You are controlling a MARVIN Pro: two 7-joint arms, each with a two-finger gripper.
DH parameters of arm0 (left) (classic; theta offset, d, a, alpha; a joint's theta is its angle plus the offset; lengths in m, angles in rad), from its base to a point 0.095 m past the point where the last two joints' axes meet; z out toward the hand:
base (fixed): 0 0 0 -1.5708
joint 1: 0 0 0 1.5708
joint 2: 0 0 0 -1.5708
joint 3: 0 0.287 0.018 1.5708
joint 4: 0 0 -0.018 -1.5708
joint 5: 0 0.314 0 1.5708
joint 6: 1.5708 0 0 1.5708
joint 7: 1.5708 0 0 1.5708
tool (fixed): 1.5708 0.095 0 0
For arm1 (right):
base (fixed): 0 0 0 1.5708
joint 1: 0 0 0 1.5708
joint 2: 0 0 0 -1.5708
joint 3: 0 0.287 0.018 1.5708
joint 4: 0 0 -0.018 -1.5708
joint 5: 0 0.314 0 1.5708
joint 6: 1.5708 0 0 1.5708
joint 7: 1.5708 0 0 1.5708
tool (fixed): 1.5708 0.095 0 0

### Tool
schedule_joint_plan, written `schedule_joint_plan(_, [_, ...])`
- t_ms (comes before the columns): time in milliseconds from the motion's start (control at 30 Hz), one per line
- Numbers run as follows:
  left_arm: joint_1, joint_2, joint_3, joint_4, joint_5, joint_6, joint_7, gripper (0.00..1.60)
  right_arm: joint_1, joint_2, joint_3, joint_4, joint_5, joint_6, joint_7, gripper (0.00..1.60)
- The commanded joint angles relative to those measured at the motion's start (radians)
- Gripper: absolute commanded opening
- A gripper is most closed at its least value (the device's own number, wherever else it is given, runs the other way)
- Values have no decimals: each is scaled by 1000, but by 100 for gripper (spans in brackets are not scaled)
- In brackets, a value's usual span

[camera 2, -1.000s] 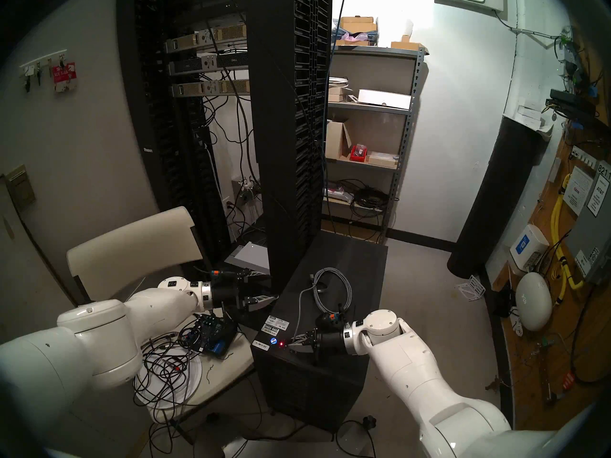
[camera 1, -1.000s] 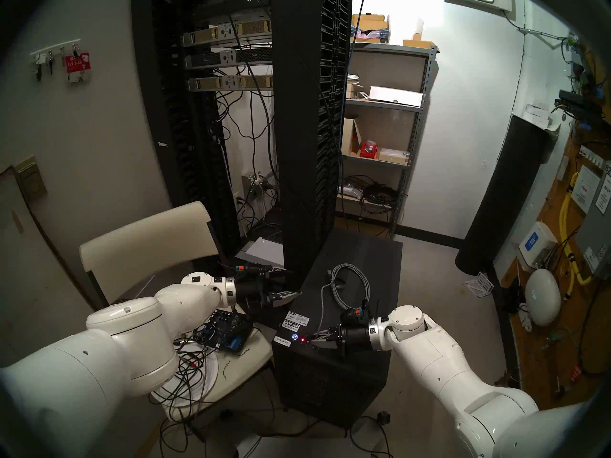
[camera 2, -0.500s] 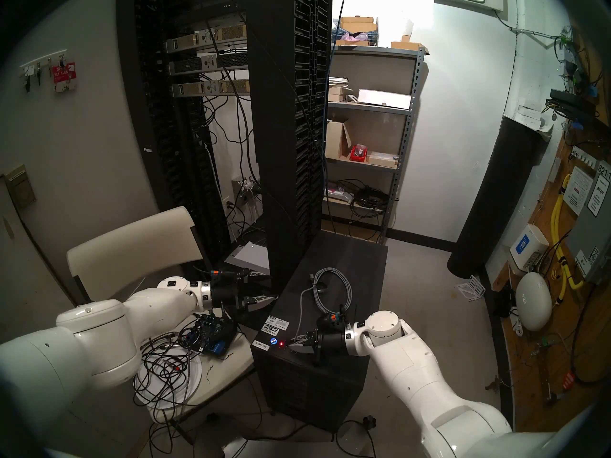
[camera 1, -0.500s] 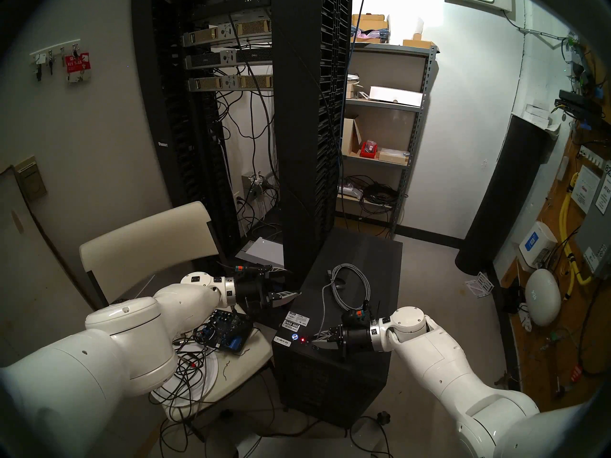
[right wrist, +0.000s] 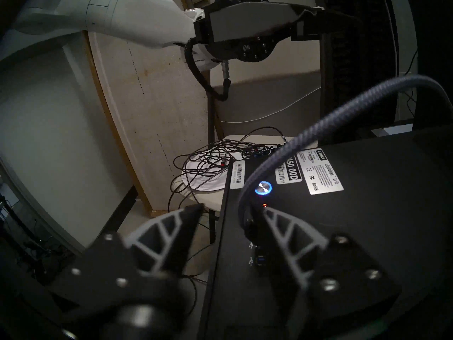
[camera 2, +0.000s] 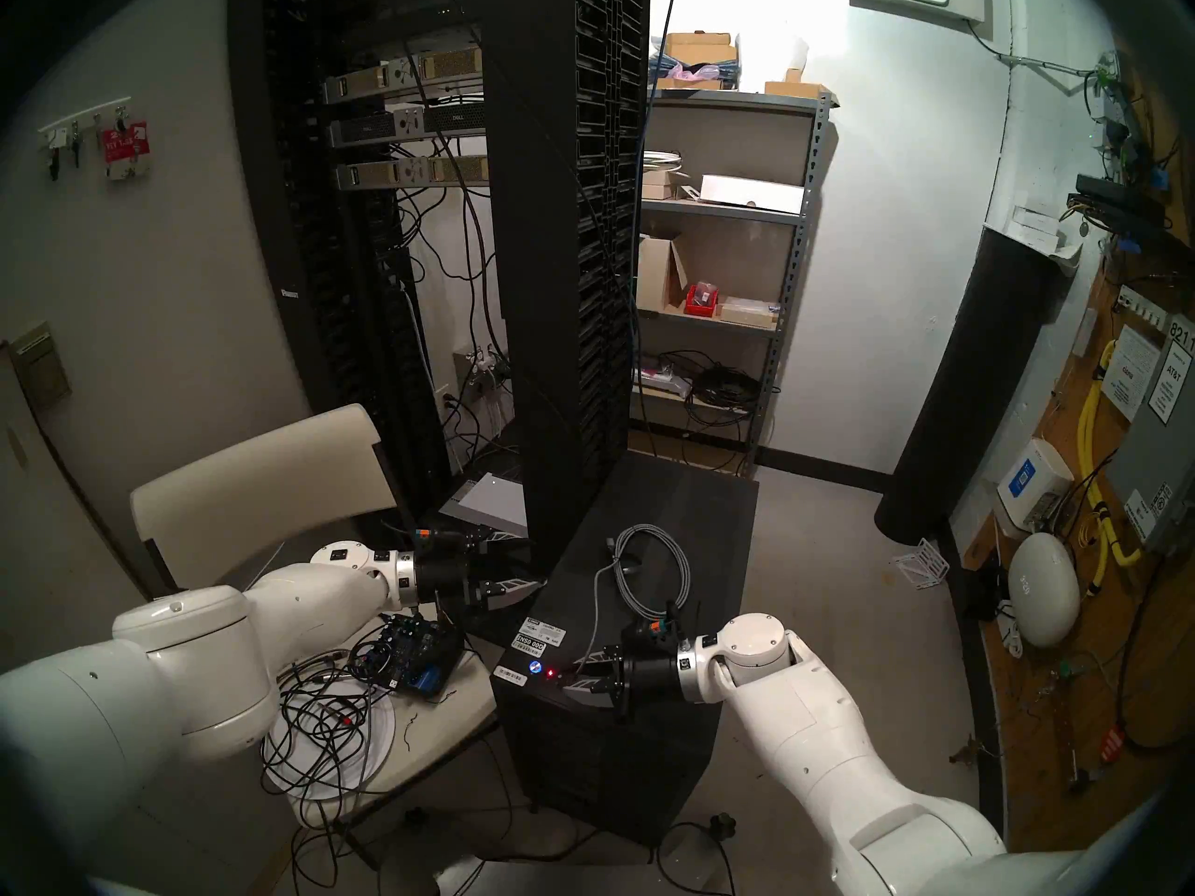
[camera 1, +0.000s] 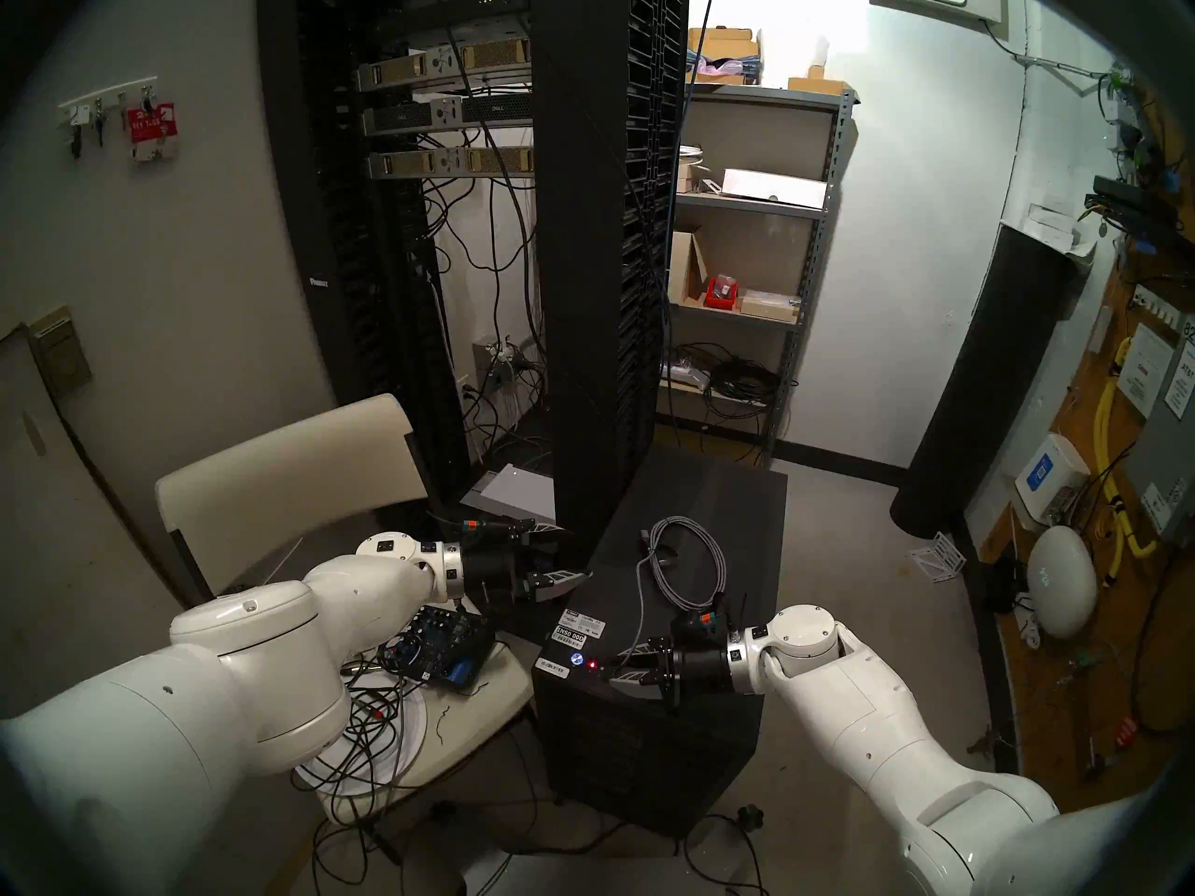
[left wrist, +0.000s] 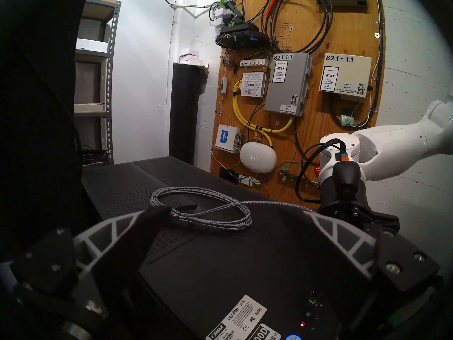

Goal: Insert the cable into the workstation's USB slot

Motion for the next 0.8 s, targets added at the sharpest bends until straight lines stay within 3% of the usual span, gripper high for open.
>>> schedule_joint_plan(0, [-18,-2,-6,2,-5,0,-39,160,-4,-1,6,-33,6,-6,-3,160])
schedule_joint_plan(767, [-17,-3,-12,19,-6,25,-34,160,-92,84,91,-196,10,51,-45,160])
